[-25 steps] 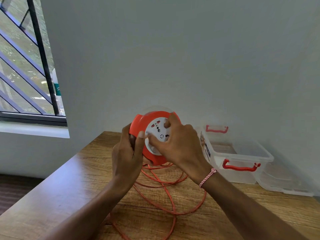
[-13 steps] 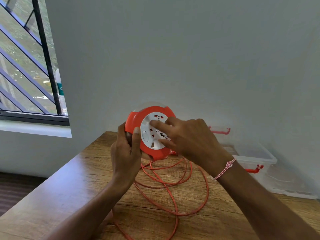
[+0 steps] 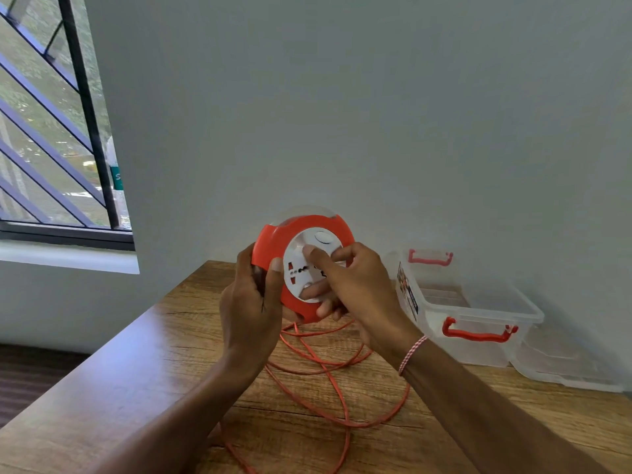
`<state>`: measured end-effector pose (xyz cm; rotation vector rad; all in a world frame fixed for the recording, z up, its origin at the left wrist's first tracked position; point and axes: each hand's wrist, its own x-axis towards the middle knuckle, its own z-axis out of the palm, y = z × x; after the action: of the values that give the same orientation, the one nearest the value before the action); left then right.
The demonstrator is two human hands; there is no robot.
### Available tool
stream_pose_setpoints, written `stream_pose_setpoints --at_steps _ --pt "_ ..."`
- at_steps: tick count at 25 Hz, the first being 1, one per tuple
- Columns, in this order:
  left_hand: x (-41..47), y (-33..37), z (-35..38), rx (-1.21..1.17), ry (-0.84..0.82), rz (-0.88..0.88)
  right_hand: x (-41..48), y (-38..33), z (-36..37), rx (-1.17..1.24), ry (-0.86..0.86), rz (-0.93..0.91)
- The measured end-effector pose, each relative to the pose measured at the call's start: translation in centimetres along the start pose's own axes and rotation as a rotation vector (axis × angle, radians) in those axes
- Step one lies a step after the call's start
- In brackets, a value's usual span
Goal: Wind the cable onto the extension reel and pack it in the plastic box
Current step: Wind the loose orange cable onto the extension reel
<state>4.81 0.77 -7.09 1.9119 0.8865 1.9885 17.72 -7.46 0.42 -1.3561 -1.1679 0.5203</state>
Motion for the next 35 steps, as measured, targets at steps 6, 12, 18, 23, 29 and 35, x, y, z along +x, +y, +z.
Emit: stream_pose_setpoints --at_steps 6,12,18,23,29,35 --pt "0.7 0.3 -0.6 -0.070 0.041 -0.076 1.7 -1.1 -3.3 -1.199 0.109 -1.051" --pt "0.4 0.4 -0.3 -0.049 -0.015 -0.041 1.3 0.4 -2.3 -1.302 0.016 -1.065" --pt "0.0 0.0 -0.2 0.031 -0.036 0.054 -0.4 0.9 0.4 -0.594 0.180 -0.449" --pt "0.0 -0.1 -0.1 0.039 -0.009 0.026 -0.2 0.1 0.0 -0.132 0.003 -0.074" --pt "0.5 0.5 -0.4 -0.020 0.027 -0.054 1.6 -0.5 -3.0 -1.229 0.049 -1.067" --pt "0.2 0.6 -0.3 -0.026 -0.027 -0.028 1.2 1.2 -1.9 -1.230 0.081 -1.013"
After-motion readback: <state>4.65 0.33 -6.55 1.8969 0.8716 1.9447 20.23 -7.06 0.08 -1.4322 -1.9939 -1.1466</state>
